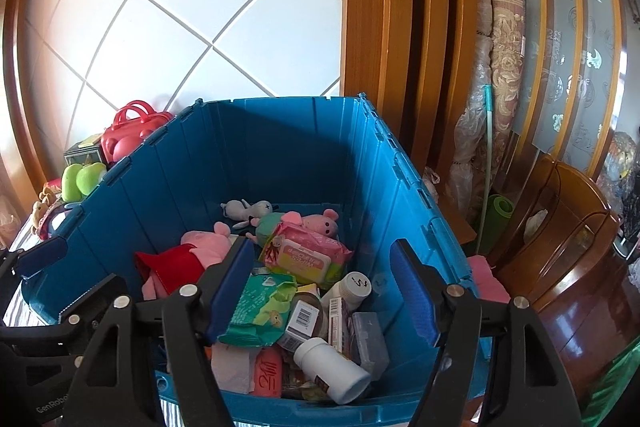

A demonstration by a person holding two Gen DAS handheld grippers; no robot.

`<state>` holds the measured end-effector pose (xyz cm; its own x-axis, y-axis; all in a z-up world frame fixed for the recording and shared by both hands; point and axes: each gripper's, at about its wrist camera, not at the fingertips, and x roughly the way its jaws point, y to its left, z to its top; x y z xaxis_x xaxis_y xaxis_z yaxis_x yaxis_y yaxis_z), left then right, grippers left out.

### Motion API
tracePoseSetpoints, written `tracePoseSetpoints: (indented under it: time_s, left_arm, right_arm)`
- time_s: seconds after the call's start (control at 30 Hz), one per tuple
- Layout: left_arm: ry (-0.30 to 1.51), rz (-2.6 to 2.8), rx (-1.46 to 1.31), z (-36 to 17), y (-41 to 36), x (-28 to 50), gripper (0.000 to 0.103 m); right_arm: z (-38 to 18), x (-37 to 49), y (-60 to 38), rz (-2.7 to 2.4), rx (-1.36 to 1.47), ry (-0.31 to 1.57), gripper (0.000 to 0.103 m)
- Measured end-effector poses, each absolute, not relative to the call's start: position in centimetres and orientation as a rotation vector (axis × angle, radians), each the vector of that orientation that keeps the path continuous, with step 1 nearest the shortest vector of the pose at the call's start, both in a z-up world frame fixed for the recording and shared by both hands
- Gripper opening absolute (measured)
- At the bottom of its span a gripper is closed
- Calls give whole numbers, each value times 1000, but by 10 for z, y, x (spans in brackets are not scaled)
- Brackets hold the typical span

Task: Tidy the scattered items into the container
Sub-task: 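Open both grippers to drop the teddy bear and jar into the bin, then withdraw both open grippers from the bin back toward the pile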

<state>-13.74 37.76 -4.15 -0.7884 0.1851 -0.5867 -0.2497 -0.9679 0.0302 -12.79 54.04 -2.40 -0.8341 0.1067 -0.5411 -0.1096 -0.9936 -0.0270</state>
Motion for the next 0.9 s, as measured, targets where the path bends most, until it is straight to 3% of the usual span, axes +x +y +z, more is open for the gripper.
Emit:
tracePoseSetpoints:
  time_s: [0.43,0.9]
  left_arm:
    - [104,2815,-844,-27,306,-123,82]
    - [34,2888,-903,-39,156,-88,82]
  right_arm:
    - [-9,-119,465,2937,-825,-35,70]
    - [-7,-94,321,3008,-838,-90,70]
